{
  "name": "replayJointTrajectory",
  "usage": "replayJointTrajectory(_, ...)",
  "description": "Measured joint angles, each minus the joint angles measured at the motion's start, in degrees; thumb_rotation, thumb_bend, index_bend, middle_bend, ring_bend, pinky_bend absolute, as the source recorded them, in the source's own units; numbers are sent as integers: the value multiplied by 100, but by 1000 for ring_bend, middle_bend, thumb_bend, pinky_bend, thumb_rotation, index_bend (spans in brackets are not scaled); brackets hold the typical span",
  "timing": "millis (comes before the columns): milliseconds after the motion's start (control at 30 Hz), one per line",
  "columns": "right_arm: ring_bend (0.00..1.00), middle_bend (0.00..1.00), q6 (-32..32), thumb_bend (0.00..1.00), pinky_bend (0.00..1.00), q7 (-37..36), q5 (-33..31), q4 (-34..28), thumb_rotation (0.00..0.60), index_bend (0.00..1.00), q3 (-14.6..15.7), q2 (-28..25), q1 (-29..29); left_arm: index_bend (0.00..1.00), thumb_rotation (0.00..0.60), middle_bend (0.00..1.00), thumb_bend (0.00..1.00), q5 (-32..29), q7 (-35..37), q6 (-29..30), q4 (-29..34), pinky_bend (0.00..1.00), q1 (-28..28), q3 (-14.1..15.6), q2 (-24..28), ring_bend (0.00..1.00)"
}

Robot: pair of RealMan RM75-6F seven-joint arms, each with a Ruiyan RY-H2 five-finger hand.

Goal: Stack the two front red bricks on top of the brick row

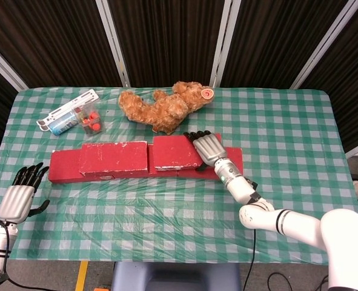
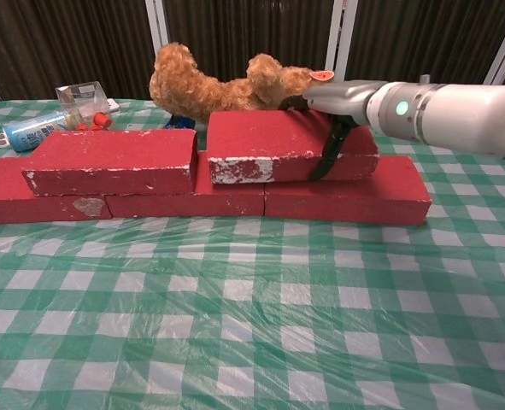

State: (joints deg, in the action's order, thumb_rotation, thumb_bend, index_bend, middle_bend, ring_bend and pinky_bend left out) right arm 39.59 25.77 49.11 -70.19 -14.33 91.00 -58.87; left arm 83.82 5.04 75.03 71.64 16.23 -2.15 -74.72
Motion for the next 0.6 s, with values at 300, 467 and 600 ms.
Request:
replayJointTrajectory(300, 271, 324, 41, 116, 371, 121, -273, -66, 600, 462, 64, 12, -91, 0, 600, 0, 295, 15, 36, -23, -12, 0, 4, -2, 4, 0)
replayJointTrajectory(467, 271, 324, 96, 116, 371, 177, -462, -159, 600, 457, 90, 12, -143, 0, 600, 0, 295, 39, 51, -31, -13, 0, 8, -1, 9, 0)
replayJointTrajectory(600, 270, 324, 164, 116, 371, 225, -605, -196, 600, 452, 122, 52, -194, 0, 600, 0, 295, 44, 76, -45, -15, 0, 10, -2, 17, 0)
